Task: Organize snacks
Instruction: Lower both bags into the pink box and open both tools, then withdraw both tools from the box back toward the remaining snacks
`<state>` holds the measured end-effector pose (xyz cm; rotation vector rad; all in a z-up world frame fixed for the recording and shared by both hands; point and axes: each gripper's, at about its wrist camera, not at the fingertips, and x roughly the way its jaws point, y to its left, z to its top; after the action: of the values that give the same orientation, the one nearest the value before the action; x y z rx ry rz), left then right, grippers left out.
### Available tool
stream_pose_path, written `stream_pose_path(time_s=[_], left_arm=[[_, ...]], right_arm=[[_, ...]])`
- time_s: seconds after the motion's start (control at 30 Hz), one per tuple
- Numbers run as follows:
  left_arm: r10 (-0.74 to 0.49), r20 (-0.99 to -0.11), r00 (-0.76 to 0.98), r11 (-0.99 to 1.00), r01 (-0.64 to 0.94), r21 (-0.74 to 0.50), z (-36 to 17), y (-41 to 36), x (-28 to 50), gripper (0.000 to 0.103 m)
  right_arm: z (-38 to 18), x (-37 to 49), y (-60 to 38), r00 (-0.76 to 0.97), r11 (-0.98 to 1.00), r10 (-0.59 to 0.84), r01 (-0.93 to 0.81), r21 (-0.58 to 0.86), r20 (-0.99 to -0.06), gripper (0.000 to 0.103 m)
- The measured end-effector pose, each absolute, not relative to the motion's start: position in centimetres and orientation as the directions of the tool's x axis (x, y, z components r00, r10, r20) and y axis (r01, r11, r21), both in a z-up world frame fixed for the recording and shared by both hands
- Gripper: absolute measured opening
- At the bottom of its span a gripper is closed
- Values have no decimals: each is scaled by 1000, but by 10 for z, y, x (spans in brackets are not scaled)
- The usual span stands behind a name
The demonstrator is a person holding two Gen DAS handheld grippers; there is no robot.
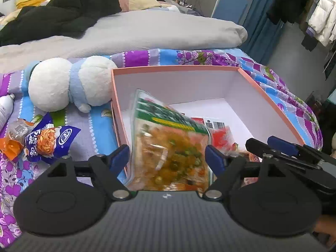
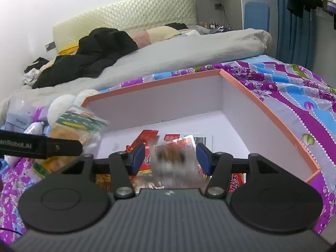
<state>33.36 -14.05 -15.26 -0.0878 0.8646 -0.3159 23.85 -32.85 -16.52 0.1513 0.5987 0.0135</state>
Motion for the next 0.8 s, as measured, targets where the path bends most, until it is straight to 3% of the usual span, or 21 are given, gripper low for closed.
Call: stream_pose_path(time_s=[0.8], left_arm=[[-269,-637,722,963,189,-193,-72,-69,227,82]], right_arm=[[-100,176,-281,880,986,146,-92,139,-453,63]])
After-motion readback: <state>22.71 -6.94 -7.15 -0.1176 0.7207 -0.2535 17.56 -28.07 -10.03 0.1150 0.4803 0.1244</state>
